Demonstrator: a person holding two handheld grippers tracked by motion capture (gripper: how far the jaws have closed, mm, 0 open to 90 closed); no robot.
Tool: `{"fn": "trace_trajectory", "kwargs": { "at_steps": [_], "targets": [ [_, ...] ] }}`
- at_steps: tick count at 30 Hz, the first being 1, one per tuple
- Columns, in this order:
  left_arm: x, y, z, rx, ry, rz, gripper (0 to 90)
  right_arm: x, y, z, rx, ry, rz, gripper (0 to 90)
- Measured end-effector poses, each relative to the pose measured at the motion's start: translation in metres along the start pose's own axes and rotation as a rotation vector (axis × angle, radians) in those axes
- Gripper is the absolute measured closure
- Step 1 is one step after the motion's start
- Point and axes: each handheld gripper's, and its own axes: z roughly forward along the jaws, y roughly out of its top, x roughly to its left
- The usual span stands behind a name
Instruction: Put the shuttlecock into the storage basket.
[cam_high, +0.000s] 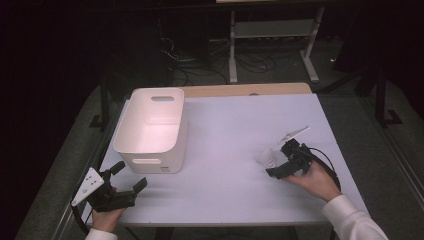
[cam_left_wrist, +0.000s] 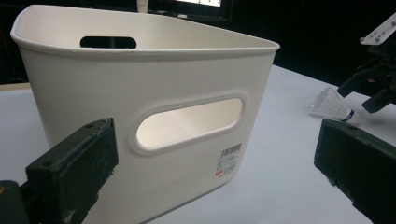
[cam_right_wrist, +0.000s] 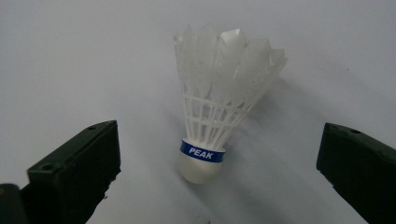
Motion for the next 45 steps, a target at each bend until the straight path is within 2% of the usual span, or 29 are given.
{"fn": "trace_trajectory", "kwargs": {
  "at_steps": [6,12,13,16,21,25,31,35,41,45],
  "targets": [
    [0.000,0.000,0.000,-0.002,-0.001,0.002,0.0,-0.004,0.004,0.002,0.043,0.018,0.029,0.0],
    [0.000,0.000,-0.001,0.000,-0.001,0.002,0.0,-0.006,0.005,0.003,0.066,0.036,0.049,7.0],
    [0.001,0.000,0.000,-0.001,-0.002,0.002,0.0,-0.008,0.005,0.003,0.066,0.035,0.049,12.9],
    [0.000,0.000,0.000,-0.001,-0.003,0.003,0.0,-0.009,0.005,0.003,0.076,0.045,0.069,15.6],
    [0.000,0.000,0.000,0.000,-0.003,0.001,0.0,-0.009,0.005,0.006,0.098,0.077,0.065,23.4],
    [0.000,0.000,-0.001,0.001,-0.003,0.003,0.0,-0.008,0.005,0.010,0.110,0.100,0.077,34.5],
    [0.000,0.000,-0.001,-0.003,-0.004,0.007,0.0,-0.008,0.005,0.011,0.105,0.092,0.089,45.2],
    [0.000,0.000,-0.002,-0.009,-0.004,0.008,0.0,-0.006,0.005,0.010,0.101,0.083,0.077,53.3],
    [0.000,0.000,-0.002,-0.007,-0.005,0.007,0.0,-0.005,0.004,0.013,0.130,0.072,0.081,62.7],
    [0.000,0.000,-0.002,-0.007,-0.006,0.007,0.0,-0.005,0.004,0.013,0.130,0.073,0.089,63.9]
  ]
}}
